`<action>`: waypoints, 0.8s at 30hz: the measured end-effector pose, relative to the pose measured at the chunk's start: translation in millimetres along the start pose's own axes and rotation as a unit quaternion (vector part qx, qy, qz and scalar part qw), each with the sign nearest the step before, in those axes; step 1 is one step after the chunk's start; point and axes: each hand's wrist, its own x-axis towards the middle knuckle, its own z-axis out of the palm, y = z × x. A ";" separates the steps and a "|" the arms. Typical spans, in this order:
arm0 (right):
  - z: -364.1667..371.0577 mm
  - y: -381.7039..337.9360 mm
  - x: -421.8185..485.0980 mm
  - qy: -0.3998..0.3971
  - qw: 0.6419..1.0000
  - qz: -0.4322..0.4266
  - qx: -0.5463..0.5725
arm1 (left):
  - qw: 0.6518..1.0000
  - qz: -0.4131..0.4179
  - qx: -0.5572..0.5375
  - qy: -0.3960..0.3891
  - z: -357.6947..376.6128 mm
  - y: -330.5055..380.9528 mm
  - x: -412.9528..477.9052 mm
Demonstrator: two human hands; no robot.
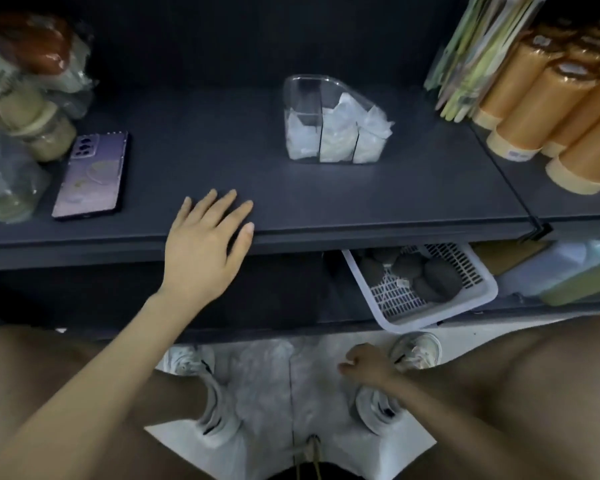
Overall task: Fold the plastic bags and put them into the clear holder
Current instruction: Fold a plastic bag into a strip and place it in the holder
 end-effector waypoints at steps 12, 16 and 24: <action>79.8 57.7 87.6 0.140 0.952 0.204 0.182 | 0.989 0.050 0.069 0.121 17.4 -7.2 6.8; 81.7 75.5 106.5 0.139 0.958 0.231 0.099 | 0.987 0.054 0.067 0.133 19.1 -9.2 6.2; 115.9 81.2 113.5 0.076 0.959 0.234 0.137 | 0.986 0.056 0.066 0.146 20.1 -8.7 4.7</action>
